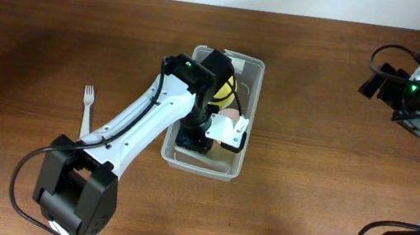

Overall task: Pack container
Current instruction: 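Carry the white spoon with left gripper into the container and release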

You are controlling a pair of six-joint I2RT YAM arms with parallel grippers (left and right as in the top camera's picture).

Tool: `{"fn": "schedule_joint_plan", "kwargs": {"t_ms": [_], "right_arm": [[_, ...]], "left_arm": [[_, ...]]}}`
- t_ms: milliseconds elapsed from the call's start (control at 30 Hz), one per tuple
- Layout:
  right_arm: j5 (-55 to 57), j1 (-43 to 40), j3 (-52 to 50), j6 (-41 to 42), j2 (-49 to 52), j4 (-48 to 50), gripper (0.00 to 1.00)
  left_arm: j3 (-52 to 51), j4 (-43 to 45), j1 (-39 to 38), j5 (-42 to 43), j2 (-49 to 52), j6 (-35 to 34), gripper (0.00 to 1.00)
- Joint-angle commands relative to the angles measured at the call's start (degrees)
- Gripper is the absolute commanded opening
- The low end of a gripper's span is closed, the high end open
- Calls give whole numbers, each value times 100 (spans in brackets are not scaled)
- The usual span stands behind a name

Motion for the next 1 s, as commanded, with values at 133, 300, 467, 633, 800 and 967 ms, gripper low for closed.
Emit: {"fn": "schedule_joint_plan", "kwargs": {"t_ms": [133, 300, 467, 633, 800, 967], "right_arm": [[9, -7, 44, -31, -39, 2, 99], [9, -7, 44, -31, -39, 0, 99], [9, -7, 44, -31, -39, 2, 99], [9, -7, 44, -31, -39, 2, 99], [9, -7, 44, -31, -39, 0, 99], [9, -7, 44, -31, -39, 2, 99]], "left_arm": [[601, -284, 24, -955, -142, -1019, 24], [1355, -527, 323, -1460, -247, -2194, 31], [1631, -243, 1198, -1480, -466, -3445, 48], [1558, -85, 2485, -1228, -457, -4903, 66], [1491, 42, 3373, 831, -455, -4913, 95], [1475, 304, 3873, -448, -323, -6507, 74]]}}
